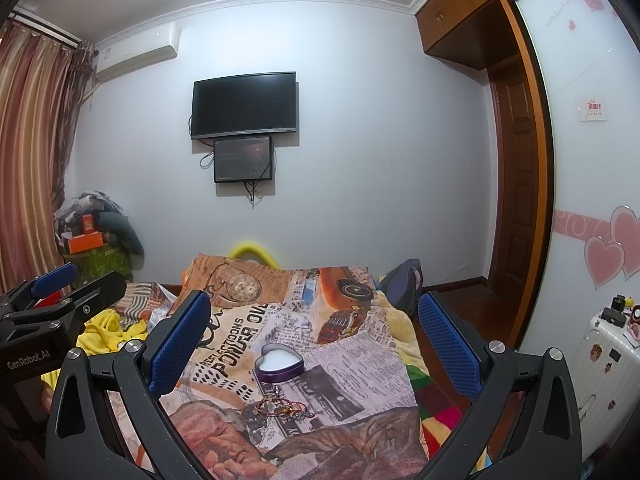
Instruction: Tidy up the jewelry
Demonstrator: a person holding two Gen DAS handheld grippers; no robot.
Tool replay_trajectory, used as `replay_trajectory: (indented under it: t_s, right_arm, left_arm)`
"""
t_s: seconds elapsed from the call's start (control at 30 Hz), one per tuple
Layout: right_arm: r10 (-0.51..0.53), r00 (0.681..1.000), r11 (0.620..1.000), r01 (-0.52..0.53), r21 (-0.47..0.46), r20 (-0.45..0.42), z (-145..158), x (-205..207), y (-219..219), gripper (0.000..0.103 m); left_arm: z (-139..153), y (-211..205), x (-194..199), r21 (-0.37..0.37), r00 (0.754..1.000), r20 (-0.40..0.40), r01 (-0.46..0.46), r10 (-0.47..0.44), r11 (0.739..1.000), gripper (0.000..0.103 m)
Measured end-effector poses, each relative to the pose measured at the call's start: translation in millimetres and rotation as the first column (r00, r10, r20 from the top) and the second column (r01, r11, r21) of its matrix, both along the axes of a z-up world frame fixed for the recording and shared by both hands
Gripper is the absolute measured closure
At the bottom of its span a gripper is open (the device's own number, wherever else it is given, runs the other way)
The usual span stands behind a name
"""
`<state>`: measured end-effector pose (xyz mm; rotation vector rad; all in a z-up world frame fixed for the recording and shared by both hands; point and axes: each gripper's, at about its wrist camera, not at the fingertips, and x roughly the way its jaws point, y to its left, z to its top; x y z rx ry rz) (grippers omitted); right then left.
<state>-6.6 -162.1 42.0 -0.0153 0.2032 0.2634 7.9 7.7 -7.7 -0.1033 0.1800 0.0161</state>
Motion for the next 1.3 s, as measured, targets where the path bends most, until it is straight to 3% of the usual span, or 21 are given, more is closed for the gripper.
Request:
replay_trajectory:
  t_s: [1.3]
  right_arm:
    - [-0.001,1.0,1.0,0.001,0.001,-0.02,-9.0,4.3,1.2,0.0]
  left_arm:
    - [-1.2,-7.3,1.9,0.01,1.0,-0.023,0.007,-0.007,1.0,0.0]
